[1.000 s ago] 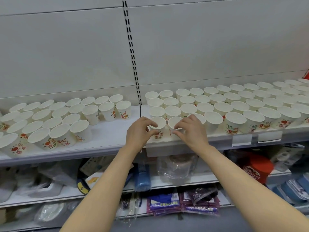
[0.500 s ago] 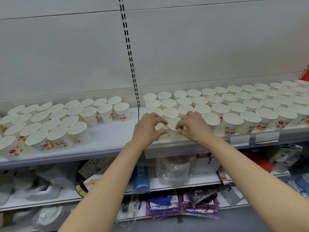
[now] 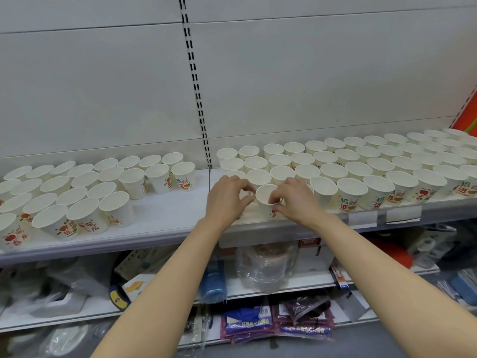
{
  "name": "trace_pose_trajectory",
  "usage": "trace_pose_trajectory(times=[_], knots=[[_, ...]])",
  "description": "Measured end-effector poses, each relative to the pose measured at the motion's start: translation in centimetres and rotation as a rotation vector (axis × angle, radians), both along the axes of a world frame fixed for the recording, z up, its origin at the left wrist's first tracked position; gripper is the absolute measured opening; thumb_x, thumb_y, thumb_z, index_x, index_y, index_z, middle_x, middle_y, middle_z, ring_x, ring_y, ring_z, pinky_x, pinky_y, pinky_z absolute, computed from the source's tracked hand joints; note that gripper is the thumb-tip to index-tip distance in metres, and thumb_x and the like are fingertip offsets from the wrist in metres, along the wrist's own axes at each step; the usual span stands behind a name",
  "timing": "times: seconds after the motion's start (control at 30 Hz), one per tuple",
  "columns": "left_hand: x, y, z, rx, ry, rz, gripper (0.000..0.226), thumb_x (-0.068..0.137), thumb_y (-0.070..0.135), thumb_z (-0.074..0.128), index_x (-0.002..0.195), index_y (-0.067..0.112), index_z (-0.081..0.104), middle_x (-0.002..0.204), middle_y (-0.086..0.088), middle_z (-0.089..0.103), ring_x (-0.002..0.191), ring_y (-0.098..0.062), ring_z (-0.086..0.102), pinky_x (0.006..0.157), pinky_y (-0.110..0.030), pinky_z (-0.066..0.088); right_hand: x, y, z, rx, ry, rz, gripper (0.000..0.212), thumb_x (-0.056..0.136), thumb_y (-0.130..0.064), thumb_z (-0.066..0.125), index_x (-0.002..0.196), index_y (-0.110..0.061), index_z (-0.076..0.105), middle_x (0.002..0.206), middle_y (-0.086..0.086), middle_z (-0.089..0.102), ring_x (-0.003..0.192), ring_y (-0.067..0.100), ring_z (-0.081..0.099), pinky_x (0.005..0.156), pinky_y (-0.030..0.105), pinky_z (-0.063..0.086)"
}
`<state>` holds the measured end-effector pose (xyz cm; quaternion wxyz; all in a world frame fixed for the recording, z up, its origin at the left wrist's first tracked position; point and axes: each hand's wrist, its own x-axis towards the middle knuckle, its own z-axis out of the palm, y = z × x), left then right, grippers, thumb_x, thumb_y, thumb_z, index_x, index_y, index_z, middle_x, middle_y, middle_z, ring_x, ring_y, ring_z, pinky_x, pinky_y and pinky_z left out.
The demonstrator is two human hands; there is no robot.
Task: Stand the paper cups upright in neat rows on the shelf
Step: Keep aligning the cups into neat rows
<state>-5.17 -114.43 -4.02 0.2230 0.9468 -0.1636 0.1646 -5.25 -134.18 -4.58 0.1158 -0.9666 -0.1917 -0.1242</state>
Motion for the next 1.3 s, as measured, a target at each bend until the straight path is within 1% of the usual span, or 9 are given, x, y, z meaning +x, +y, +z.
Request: trace_pose_trajectory(times=[0.23, 0.4, 0.53, 0.73, 0.87, 0.97, 1.07, 1.17, 1.3], knots=[[0.0, 2.7, -1.0, 0.043, 0.045, 0.07, 0.037, 0.078, 0.05, 0.073, 0.111, 0.034, 0.067, 0.114, 0.012, 0.063, 0.105, -0.012, 0.049, 0.078, -0.027, 0.042, -0.4, 0.1, -0.6, 0.13, -0.028, 0.029, 0.026, 0.072, -0.029, 0.076, 0.097, -0.026, 0.071, 0.095, -0.007, 0.069, 0.097, 0.021, 0.047, 0.088, 0.037, 0.033], [-0.1, 2.7, -0.8, 0.087, 0.075, 0.082, 0.031, 0.079, 0.05, 0.072, 0.105, 0.033, 0.07, 0.117, 0.01, 0.063, 0.106, -0.014, 0.048, 0.081, -0.028, 0.043, -0.1, -0.1, -0.5, 0.131, -0.032, 0.033, 0.011, 0.078, -0.026, 0.072, 0.089, -0.026, 0.073, 0.089, -0.007, 0.069, 0.095, 0.02, 0.048, 0.088, 0.036, 0.033], [-0.4, 1.6, -0.4, 0.07, 0.009, 0.028, 0.032, 0.078, 0.049, 0.073, 0.108, 0.036, 0.069, 0.115, 0.012, 0.064, 0.106, -0.013, 0.047, 0.08, -0.026, 0.04, 0.0, 0.3, -0.7, 0.156, -0.06, 0.051, 0.018, 0.077, -0.03, 0.073, 0.095, -0.026, 0.072, 0.092, -0.008, 0.07, 0.092, 0.02, 0.05, 0.085, 0.037, 0.038], [-0.5, -2.2, -0.2, 0.114, -0.043, -0.109, 0.035, 0.078, 0.049, 0.073, 0.109, 0.033, 0.069, 0.113, 0.011, 0.065, 0.102, -0.015, 0.045, 0.085, -0.027, 0.039, -1.3, -6.8, -1.3, 0.3, -0.46, -0.266, 0.02, 0.076, -0.008, 0.067, 0.093, -0.018, 0.071, 0.087, -0.004, 0.07, 0.087, 0.027, 0.052, 0.074, 0.04, 0.042], [-0.1, -5.9, 0.1, 0.122, -0.072, -0.192, 0.035, 0.081, 0.045, 0.071, 0.113, 0.032, 0.067, 0.115, 0.01, 0.064, 0.106, -0.017, 0.045, 0.089, -0.028, 0.038, -2.4, -9.6, -1.8, 0.156, -0.351, -0.339, 0.034, 0.071, -0.016, 0.051, 0.1, -0.019, 0.069, 0.094, -0.004, 0.07, 0.093, 0.027, 0.049, 0.078, 0.038, 0.035], [0.4, -9.2, 0.8, 0.198, -0.053, -0.239, 0.037, 0.084, 0.046, 0.068, 0.117, 0.03, 0.065, 0.118, 0.007, 0.063, 0.109, -0.02, 0.044, 0.09, -0.032, 0.037, -2.5, -10.0, -2.1, 0.093, -0.302, -0.362, 0.028, 0.072, -0.013, 0.062, 0.099, -0.02, 0.07, 0.091, -0.004, 0.07, 0.092, 0.028, 0.05, 0.077, 0.039, 0.034], [1.2, -10.8, 0.6, 0.268, -0.004, -0.236, 0.029, 0.084, 0.045, 0.068, 0.108, 0.029, 0.07, 0.11, 0.004, 0.067, 0.107, -0.022, 0.046, 0.084, -0.033, 0.036, -2.2, -10.2, -2.4, 0.079, -0.275, -0.371, 0.025, 0.071, -0.009, 0.073, 0.092, -0.022, 0.07, 0.083, -0.004, 0.07, 0.088, 0.027, 0.051, 0.076, 0.038, 0.032], [1.9, -10.6, 0.3, 0.282, 0.008, -0.22, 0.016, 0.085, 0.037, 0.068, 0.097, 0.029, 0.074, 0.1, 0.004, 0.069, 0.104, -0.021, 0.047, 0.079, -0.032, 0.036, -1.8, -10.2, -2.2, 0.089, -0.254, -0.369, 0.019, 0.073, -0.01, 0.074, 0.086, -0.023, 0.072, 0.08, -0.005, 0.07, 0.086, 0.027, 0.053, 0.076, 0.036, 0.028], [2.5, -9.4, 0.5, 0.304, 0.012, -0.242, 0.016, 0.086, 0.036, 0.068, 0.099, 0.029, 0.074, 0.104, 0.006, 0.069, 0.104, -0.02, 0.046, 0.081, -0.031, 0.035, -1.1, -10.0, -2.0, 0.074, -0.226, -0.301, 0.012, 0.076, -0.015, 0.074, 0.084, -0.025, 0.073, 0.083, -0.005, 0.071, 0.086, 0.026, 0.056, 0.077, 0.035, 0.027]])
